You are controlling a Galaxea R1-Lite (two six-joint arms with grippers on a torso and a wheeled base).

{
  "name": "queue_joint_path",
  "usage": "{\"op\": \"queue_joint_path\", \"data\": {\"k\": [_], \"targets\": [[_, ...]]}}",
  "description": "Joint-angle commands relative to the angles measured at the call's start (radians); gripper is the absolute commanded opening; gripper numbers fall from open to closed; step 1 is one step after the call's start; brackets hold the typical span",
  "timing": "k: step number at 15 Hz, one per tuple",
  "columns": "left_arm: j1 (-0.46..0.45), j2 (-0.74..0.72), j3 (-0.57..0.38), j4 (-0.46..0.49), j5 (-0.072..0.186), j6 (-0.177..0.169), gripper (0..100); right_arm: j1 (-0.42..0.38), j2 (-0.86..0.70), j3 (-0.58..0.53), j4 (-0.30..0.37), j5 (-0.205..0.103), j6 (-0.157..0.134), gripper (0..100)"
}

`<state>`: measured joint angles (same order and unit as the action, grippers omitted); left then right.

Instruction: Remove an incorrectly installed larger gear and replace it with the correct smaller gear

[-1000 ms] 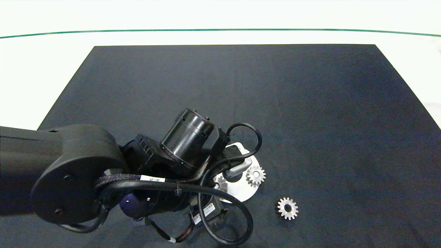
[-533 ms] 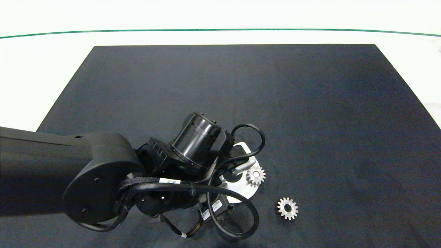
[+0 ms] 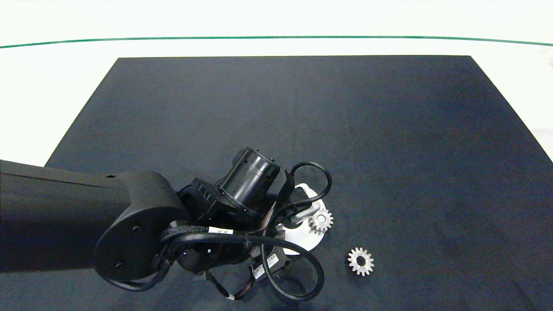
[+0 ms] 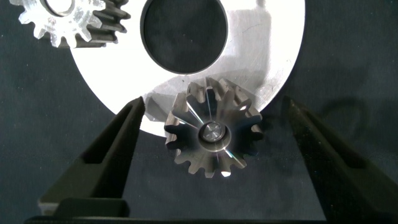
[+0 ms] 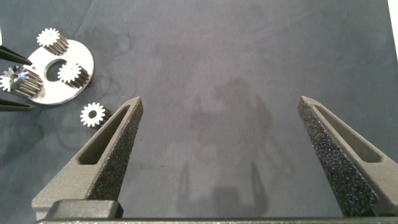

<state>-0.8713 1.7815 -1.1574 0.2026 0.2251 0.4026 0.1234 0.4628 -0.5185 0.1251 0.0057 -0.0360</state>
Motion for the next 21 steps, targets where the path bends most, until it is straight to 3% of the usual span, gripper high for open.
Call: {"op": "queue_joint_path", "data": {"k": [1,21], "targets": [[0.000,-0.001,-0.001,0.001,0.002,0.002,89,0.001,0.000,0.000,0.001,0.000,-0.001,100],[-0.002,0.006,0.013,0.001,0.002,0.002,48,0.001,-0.001,-0.002,0.001,0.000,-0.001,100]]}}
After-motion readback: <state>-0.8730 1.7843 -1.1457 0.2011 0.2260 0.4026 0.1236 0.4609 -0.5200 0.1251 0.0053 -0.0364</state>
